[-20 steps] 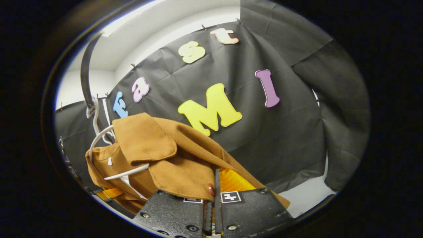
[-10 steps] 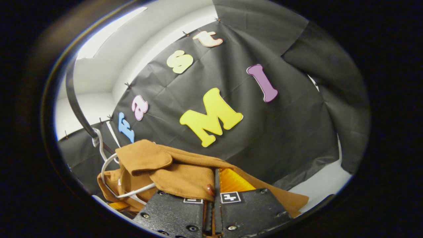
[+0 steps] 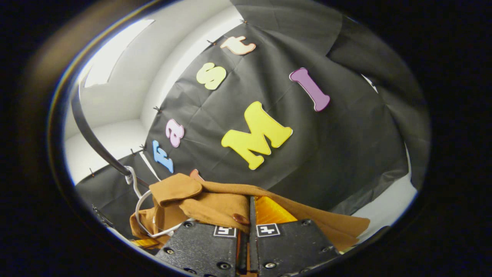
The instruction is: Grasp the clothes on the hanger with both hands and then place them into the laundry hamper below.
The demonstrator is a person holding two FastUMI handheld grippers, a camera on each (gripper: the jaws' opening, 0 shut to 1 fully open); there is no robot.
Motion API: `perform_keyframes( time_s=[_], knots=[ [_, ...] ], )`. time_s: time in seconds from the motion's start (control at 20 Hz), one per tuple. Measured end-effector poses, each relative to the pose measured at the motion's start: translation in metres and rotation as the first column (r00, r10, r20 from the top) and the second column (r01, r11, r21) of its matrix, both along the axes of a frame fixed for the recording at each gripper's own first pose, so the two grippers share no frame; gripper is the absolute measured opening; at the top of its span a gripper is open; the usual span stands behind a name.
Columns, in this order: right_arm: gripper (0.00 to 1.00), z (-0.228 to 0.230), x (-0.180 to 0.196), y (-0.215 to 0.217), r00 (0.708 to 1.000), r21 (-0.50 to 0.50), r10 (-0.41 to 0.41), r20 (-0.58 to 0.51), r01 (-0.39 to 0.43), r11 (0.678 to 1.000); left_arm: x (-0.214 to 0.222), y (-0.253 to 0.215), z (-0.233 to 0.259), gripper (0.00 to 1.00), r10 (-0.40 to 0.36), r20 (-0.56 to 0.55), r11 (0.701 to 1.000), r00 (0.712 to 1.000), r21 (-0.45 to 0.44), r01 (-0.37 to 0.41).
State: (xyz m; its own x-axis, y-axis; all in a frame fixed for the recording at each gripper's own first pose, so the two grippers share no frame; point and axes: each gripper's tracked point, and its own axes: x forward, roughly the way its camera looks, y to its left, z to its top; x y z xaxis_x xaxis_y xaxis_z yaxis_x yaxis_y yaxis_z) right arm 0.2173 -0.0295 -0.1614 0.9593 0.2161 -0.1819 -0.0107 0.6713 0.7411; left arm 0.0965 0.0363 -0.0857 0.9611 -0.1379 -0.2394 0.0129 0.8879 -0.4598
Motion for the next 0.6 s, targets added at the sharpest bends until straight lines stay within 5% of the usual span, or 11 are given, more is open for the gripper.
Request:
perform_keyframes(
  time_s=[0.25,0.6],
  knots=[
    [0.06,0.013,0.008,-0.009,1.000,-0.050,-0.022,0.022,0.023,0.999,-0.001,0.017,0.015,0.05,-0.009,0.020,0.999,1.000,0.043,0.008],
    [0.06,-0.010,0.017,-0.007,0.999,-0.002,0.020,-0.047,-0.020,1.000,-0.018,0.003,0.032,0.00,-0.105,0.045,0.993,0.993,-0.042,0.107]
  ],
)
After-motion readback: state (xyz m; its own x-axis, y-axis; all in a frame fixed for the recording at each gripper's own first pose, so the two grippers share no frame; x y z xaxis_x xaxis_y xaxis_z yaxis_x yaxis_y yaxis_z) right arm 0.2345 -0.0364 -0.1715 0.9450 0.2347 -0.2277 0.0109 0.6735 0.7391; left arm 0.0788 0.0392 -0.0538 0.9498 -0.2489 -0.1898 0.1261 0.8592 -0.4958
